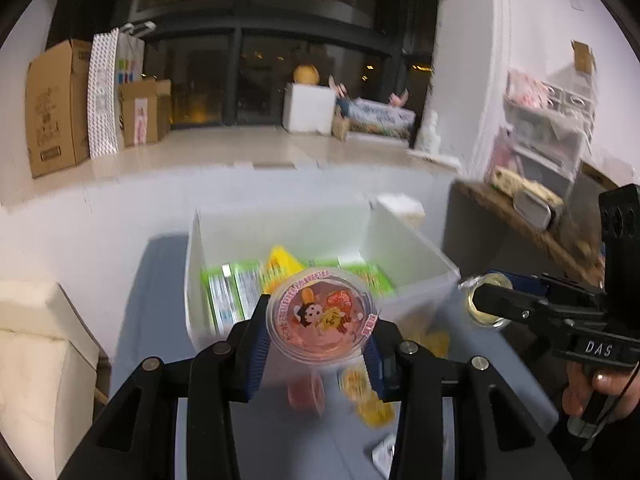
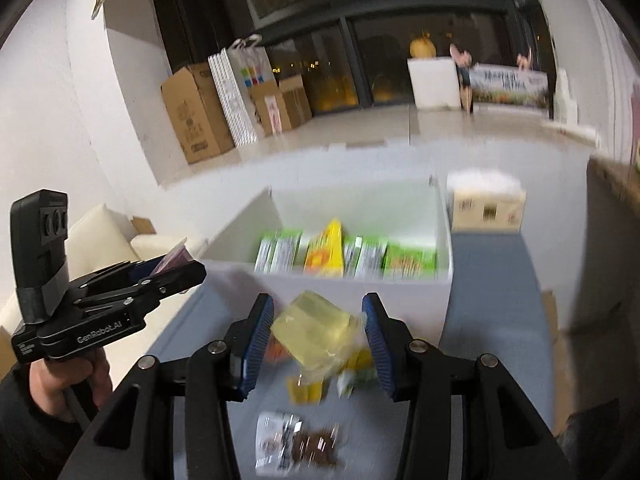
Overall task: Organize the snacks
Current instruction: 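Carry both jelly cups over the white box and open both grippers, then grasp a square pink jelly cup with the left gripper while the right gripper grasps a yellow jelly cup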
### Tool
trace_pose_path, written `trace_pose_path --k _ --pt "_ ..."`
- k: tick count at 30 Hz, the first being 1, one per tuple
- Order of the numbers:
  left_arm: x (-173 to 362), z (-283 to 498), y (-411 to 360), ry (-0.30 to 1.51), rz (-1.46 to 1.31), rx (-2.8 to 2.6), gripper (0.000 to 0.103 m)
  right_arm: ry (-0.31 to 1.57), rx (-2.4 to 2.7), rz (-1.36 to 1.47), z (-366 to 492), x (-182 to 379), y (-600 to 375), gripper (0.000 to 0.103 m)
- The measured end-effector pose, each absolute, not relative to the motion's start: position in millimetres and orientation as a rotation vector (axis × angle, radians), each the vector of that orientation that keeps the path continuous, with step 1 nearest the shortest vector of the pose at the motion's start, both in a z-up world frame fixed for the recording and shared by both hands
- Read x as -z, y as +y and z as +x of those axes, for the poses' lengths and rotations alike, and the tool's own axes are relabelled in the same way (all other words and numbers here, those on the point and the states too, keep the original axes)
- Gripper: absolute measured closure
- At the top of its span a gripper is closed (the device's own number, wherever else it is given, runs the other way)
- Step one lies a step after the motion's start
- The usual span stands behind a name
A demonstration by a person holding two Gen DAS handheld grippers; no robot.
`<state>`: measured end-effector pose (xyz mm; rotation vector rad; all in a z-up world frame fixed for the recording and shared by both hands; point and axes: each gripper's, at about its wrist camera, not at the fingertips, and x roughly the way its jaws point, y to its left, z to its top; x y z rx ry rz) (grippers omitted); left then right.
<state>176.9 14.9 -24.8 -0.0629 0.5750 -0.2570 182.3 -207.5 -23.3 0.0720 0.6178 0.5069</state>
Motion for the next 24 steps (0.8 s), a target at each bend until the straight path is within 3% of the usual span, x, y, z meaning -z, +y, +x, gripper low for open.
trace_pose_path --k 10,11,12,13,14,24 --pt "32.9 260.3 13.0 0.651 -0.058 0.177 0.056 0.64 -0.439 0.033 266.4 11.8 -189.5 0.053" --pt "37.6 265.6 12.2 0.665 -0.054 0.171 0.05 0.651 -0.438 0.028 272.6 14.4 -186.2 0.052" --pt "44.1 270.7 12.5 0.68 -0.051 0.16 0.041 0.667 -0.423 0.02 280.5 18.2 -182.6 0.04" --pt "49.7 274.0 12.9 0.69 -0.046 0.145 0.013 0.67 -0.405 0.009 285.6 21.8 -179.9 0.029" --pt "55.6 276.5 14.5 0.7 -0.047 0.132 0.0 0.668 -0.389 0.004 287.0 24.2 -178.8 0.013" --pt "59.1 263.6 23.3 0.715 -0.057 0.146 0.0 0.697 -0.36 0.042 275.5 29.9 -195.9 0.01"
